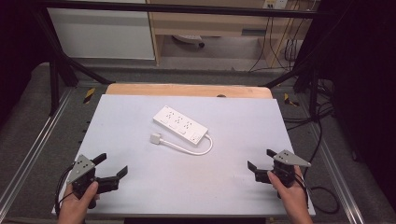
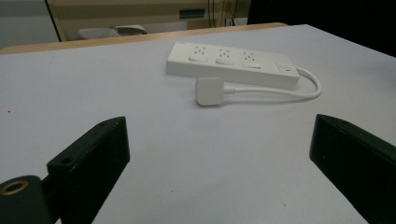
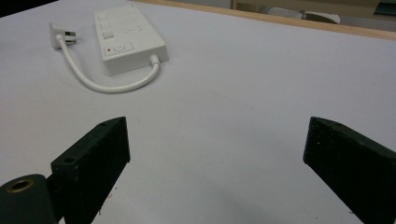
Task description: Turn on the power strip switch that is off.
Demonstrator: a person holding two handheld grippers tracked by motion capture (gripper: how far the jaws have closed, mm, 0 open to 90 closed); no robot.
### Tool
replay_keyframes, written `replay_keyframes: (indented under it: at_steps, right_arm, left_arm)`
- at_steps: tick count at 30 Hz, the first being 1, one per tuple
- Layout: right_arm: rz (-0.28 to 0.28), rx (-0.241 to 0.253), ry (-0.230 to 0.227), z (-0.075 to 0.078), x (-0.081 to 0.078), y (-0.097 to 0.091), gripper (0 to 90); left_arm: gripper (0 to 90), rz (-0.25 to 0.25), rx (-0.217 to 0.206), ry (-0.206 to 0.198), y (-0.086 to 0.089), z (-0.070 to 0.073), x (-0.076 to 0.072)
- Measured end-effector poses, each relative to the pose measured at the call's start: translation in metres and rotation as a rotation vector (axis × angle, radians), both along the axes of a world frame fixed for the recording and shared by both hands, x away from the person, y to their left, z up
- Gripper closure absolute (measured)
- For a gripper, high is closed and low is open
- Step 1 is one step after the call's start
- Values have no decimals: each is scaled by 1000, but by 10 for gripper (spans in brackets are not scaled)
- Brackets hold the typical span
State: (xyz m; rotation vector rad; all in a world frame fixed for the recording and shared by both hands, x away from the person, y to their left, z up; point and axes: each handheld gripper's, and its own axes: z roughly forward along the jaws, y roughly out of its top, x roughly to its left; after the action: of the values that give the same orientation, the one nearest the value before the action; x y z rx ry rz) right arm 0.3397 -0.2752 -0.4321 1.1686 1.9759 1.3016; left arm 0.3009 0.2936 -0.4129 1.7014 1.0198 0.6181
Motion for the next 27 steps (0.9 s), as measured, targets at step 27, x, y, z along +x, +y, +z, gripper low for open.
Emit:
replay_keyframes:
  at_steps: [27]
  right_arm:
    - [2,49,26,9,-3,0,29]
  left_arm:
    - [51,-8,16,22,-1,-3,2]
